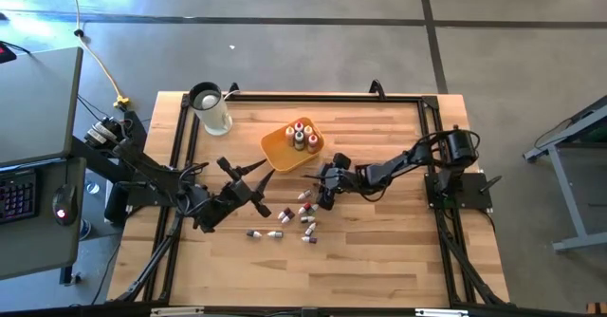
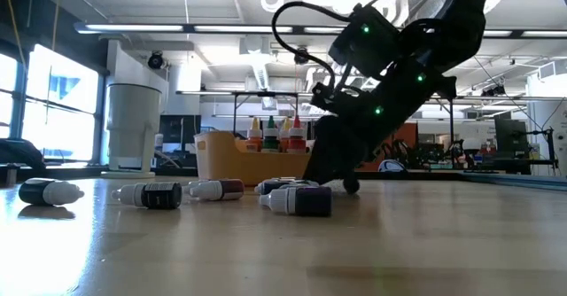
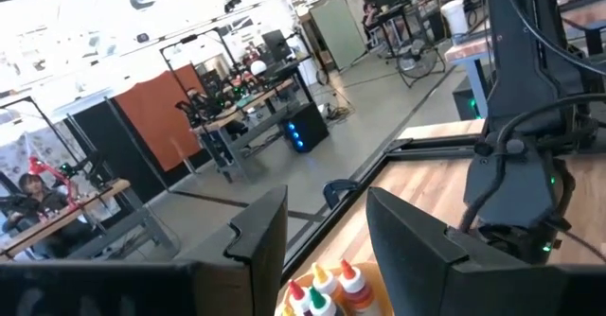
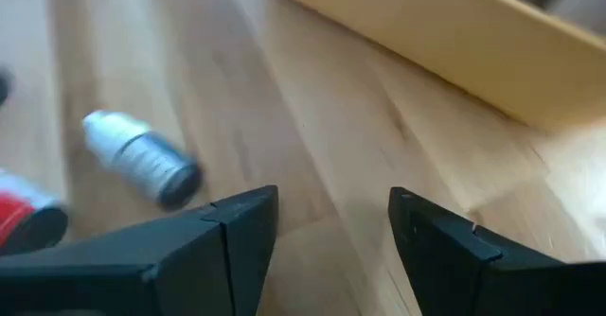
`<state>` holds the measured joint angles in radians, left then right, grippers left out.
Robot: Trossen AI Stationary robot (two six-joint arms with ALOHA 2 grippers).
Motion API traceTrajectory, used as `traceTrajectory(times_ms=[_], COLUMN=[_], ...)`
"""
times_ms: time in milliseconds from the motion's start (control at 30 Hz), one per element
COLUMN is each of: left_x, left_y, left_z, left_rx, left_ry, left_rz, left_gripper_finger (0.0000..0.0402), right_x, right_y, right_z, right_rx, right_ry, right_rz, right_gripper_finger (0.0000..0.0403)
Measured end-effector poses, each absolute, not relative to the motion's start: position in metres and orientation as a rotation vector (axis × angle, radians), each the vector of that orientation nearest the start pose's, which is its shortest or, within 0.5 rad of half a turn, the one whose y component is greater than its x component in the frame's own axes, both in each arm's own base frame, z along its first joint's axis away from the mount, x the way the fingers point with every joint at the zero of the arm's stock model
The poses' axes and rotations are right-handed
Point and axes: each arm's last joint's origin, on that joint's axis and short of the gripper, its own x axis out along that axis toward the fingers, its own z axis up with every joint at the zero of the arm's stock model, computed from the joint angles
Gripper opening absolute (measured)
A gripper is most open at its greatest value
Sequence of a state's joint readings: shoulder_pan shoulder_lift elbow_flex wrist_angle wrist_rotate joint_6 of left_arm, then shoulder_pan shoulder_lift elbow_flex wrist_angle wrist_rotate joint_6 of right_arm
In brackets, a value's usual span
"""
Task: Pick & Place food coloring
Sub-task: Put the small dark green food coloring bottle into the yellow bin
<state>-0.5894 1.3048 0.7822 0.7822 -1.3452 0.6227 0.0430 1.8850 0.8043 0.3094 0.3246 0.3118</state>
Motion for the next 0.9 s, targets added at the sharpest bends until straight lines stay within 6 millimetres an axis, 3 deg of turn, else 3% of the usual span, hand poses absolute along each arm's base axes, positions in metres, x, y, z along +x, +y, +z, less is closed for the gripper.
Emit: traceTrajectory(times_ms=[100,233,433,667,900], left_x=[0.236,0.236,0.236,0.236,0.236], left_y=[-0.124,-0.124,-0.124,-0.124,-0.124], left_z=[0.307,0.307,0.307,0.307,0.307], left_rx=[0.373,0.373,0.372,0.37,0.37], left_ry=[0.087,0.087,0.087,0.085,0.082], left_rz=[0.765,0.765,0.766,0.764,0.758], left_gripper_finger=[0.0144,0.0144,0.0144,0.0144,0.0144], right_x=[0.339,0.336,0.309,0.269,0.285], right_y=[0.009,0.014,0.019,0.016,0.017], right_z=[0.109,0.142,0.188,0.186,0.161], right_rx=[0.119,0.213,0.371,0.641,0.701], right_ry=[0.695,0.601,0.603,0.798,0.775], right_rz=[-0.305,-0.248,-0.327,-0.657,-0.724], right_gripper_finger=[0.0187,0.0184,0.0184,0.0184,0.0184])
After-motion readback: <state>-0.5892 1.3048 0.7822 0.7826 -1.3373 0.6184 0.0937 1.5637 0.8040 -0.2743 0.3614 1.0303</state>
